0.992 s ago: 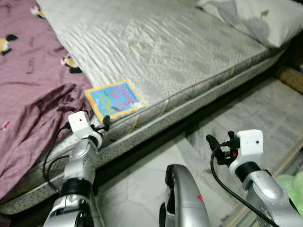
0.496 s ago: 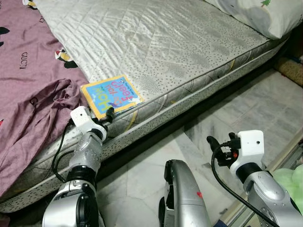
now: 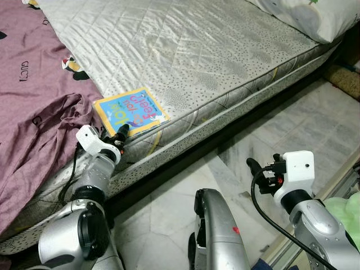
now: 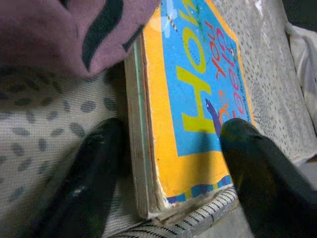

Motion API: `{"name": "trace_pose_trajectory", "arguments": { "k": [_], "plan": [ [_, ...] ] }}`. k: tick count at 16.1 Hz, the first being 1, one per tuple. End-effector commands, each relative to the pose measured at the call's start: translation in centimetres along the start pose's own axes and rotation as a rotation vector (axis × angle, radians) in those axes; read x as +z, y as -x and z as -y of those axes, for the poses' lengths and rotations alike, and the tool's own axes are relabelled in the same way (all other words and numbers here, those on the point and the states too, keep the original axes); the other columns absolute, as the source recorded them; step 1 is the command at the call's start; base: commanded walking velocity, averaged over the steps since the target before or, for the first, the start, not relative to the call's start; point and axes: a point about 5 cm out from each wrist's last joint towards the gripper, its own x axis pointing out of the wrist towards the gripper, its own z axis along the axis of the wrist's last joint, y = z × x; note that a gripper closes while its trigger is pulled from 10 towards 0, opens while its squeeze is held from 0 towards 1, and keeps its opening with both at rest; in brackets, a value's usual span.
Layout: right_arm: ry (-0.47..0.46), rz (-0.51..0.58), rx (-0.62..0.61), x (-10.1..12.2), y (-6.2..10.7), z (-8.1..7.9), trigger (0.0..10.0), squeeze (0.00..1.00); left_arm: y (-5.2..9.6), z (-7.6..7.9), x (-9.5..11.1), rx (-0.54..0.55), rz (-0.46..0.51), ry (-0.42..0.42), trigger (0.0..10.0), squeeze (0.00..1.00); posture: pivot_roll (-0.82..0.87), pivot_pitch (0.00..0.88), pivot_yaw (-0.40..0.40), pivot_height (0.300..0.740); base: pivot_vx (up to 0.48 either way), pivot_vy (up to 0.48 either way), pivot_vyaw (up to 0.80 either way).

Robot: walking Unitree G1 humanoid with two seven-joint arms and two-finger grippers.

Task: Clean up the room

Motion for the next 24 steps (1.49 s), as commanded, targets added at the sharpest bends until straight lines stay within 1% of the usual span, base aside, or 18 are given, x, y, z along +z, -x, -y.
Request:
{"name": "trace_pose_trajectory", "arguments": {
  "k": [1,2,5,6,7,8,10,11,13,15,16,17,18,20,21,22,23,24],
  "plan": [
    [0.021,-0.006,-0.032,0.0,0.2,0.8,10.0,0.00,0.0,0.2,-1.4,-0.014,-0.068,0.020,0.0,0.00,-0.31,0.221,-0.104,0.518,0.000,0.000,0.00],
    [0.022,-0.006,-0.033,0.0,0.2,0.8,10.0,0.00,-0.1,0.4,-1.3,-0.032,-0.069,0.030,0.0,0.00,-0.31,0.220,-0.104,0.518,0.000,0.000,0.00],
    [0.023,-0.001,-0.031,0.1,0.1,0.8,10.0,0.00,-0.2,0.4,-1.2,-0.031,-0.079,0.020,0.0,0.00,-0.30,0.213,-0.102,0.518,0.000,0.000,0.00],
    [0.002,0.010,-0.001,0.2,0.1,0.6,10.0,0.00,-0.1,0.4,-1.3,-0.032,-0.080,0.020,0.0,0.00,-0.30,0.208,-0.100,0.518,0.000,0.000,0.00],
    [-0.027,0.020,0.051,0.4,0.1,0.2,10.0,0.00,-0.1,0.4,-1.3,-0.036,-0.082,0.023,0.0,0.00,-0.30,0.206,-0.098,0.518,0.000,0.000,0.00],
    [-0.076,0.031,0.137,0.7,0.2,-0.6,10.0,0.00,-0.1,0.4,-1.4,-0.039,-0.083,0.024,0.0,0.00,-0.30,0.204,-0.096,0.518,0.000,0.000,0.00],
    [-0.171,-0.007,0.286,0.6,0.7,-1.9,10.0,0.00,0.0,-0.1,-1.1,-0.012,-0.070,0.020,0.0,0.00,-0.30,0.196,-0.094,0.518,0.000,0.000,0.00],
    [-0.213,-0.016,0.333,0.6,0.8,-2.2,10.0,0.00,0.0,-0.2,-1.0,-0.007,-0.066,0.019,0.0,0.00,-0.30,0.192,-0.094,0.518,0.000,0.000,0.00],
    [-0.239,-0.032,0.401,0.8,0.9,-2.6,10.0,0.00,0.0,-0.3,-0.8,-0.006,-0.061,0.016,0.0,0.00,-0.30,0.187,-0.093,0.518,0.000,0.000,0.00],
    [-0.233,-0.035,0.414,0.8,0.6,-2.5,10.0,0.00,0.0,-0.3,-0.7,-0.005,-0.055,0.029,0.0,0.00,-0.30,0.178,-0.091,0.518,0.000,0.000,0.00],
    [-0.231,-0.033,0.403,0.9,0.2,-2.4,10.0,0.00,0.0,-0.4,-0.6,-0.002,-0.042,0.055,0.0,0.00,-0.30,0.173,-0.092,0.518,0.000,0.000,0.00],
    [-0.220,-0.032,0.394,0.9,-0.1,-2.5,10.0,0.00,0.0,-0.5,-0.4,0.000,-0.039,0.060,0.0,0.00,-0.29,0.165,-0.090,0.518,0.000,0.000,0.00],
    [-0.210,-0.029,0.379,1.0,-0.4,-2.4,10.0,0.00,0.0,-0.5,-0.4,-0.004,-0.039,0.051,0.0,0.00,-0.29,0.161,-0.089,0.518,0.000,0.000,0.00],
    [-0.190,-0.005,0.348,1.2,-1.2,-2.3,10.0,0.00,0.1,-0.7,0.2,0.004,-0.010,0.045,0.0,0.00,-0.27,0.144,-0.083,0.518,0.000,0.000,0.00],
    [-0.184,0.014,0.324,1.3,-1.9,-2.3,10.0,0.00,-0.1,-0.3,1.1,-0.009,0.025,0.029,0.0,0.00,-0.25,0.128,-0.077,0.518,0.000,0.000,0.00],
    [-0.182,0.028,0.309,1.3,-2.4,-2.5,10.0,0.00,-0.4,0.4,1.9,-0.035,0.053,-0.003,0.0,0.00,-0.23,0.115,-0.071,0.518,0.000,0.000,0.00],
    [-0.181,0.049,0.296,1.4,-3.0,-2.8,10.0,0.00,-0.7,1.6,3.2,-0.086,0.089,-0.072,0.0,0.00,-0.21,0.096,-0.066,0.518,0.000,0.000,0.00],
    [-0.179,0.066,0.287,1.5,-4.0,-3.2,10.0,0.00,-1.0,2.7,4.5,-0.122,0.130,-0.115,0.0,0.00,-0.19,0.075,-0.060,0.518,0.000,0.000,0.00]
  ]
}}
